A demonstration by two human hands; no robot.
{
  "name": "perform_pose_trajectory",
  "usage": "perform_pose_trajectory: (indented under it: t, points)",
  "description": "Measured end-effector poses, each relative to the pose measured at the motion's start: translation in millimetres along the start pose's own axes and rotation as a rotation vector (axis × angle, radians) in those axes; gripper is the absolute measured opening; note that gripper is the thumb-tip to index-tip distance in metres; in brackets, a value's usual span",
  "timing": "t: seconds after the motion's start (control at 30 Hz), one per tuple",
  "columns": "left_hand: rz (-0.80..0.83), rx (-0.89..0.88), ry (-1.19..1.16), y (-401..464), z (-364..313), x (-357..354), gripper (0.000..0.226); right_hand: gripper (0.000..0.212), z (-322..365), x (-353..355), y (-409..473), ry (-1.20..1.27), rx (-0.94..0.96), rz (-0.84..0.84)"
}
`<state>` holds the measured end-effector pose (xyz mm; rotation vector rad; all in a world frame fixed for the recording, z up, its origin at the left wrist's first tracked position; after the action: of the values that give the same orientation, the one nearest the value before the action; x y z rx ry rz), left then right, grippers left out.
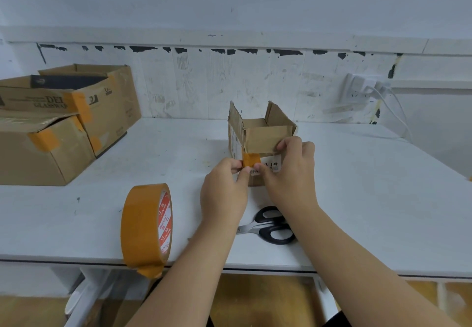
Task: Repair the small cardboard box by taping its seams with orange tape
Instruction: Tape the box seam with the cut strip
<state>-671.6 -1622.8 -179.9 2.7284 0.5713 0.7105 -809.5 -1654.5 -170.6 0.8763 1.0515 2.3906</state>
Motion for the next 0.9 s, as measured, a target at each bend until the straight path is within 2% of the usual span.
perform_pose_trajectory:
  t: [0.23, 0.33, 0.67, 0.83, 0.9]
  points:
    - [-0.018, -0.024, 0.06, -1, -2, 0, 0.005, 0.047, 3, 5, -2, 0.007, -0.007, -0.017]
    - [-0.05, -0.06, 0.167, -1, -7, 2, 0.011, 0.048, 2, 0, -1, -0.011, -0.018, -0.03]
    - [-0.053, -0.112, 0.281, -4, -14, 3, 0.022, 0.05, 3, 3, -1, 0.026, -0.078, -0.001]
    - [-0.061, -0.057, 0.182, -5, -11, 4, 0.015, 0.051, 3, 6, -2, 0.05, -0.088, -0.009]
    - [-0.066, -0.051, 0.147, -5, -11, 4, 0.023, 0.052, 4, 6, -2, 0.053, -0.096, -0.014]
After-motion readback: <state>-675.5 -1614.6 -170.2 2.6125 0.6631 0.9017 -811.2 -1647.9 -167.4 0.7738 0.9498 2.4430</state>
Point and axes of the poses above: each hand's wrist, its own y-axis towards the middle knuckle, its own x-axis out of the back of the hand, z = x × y, the point moved 4 cm from there along y, towards the middle knuckle, and after that the axes turned 1 degree about z, right-handed, at the moved point
